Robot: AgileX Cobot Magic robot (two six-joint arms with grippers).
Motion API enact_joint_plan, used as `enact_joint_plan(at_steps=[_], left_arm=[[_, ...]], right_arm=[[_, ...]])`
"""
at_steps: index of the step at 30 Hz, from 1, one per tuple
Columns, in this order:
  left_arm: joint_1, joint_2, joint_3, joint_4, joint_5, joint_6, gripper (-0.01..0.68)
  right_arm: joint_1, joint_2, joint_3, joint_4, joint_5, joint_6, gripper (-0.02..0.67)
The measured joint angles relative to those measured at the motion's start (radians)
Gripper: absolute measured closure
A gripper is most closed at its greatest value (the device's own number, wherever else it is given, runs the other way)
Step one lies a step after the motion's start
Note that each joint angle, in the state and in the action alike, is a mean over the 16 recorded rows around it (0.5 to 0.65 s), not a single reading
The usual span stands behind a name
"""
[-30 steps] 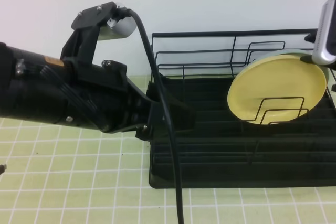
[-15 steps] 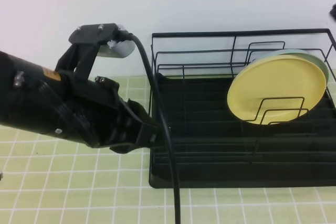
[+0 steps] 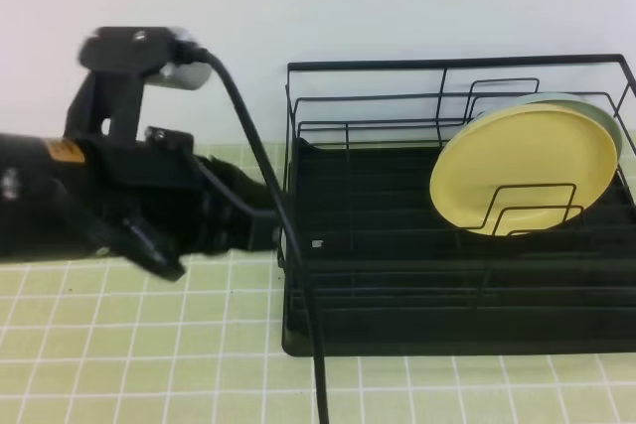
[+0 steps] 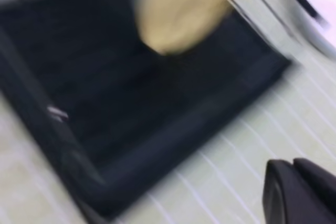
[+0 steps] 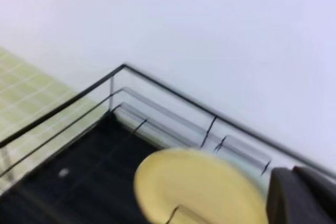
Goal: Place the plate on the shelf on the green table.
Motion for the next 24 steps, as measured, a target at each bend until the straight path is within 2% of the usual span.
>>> enact_joint_plan(at_steps=[5,10,17,24], left_arm=[[0.0,0.101,0.004,-0.029,-0.16,0.07,0.673],[0.0,0.266,-0.061,-0.085,-0.258,0.179,0.673],[-0.003,0.508,-0.243,-0.186,-0.257,0.314,0.674],[-0.026,0.685,-0.415,-0.26,-0.225,0.364,0.674]], right_arm=[[0.0,-0.098,0.105,0.04,0.013,0.018,0.649],[0.0,-0.149,0.158,0.072,0.05,0.023,0.649],[0.0,-0.166,0.174,0.085,0.087,0.026,0.649],[0.0,-0.166,0.175,0.068,0.096,0.027,0.649]])
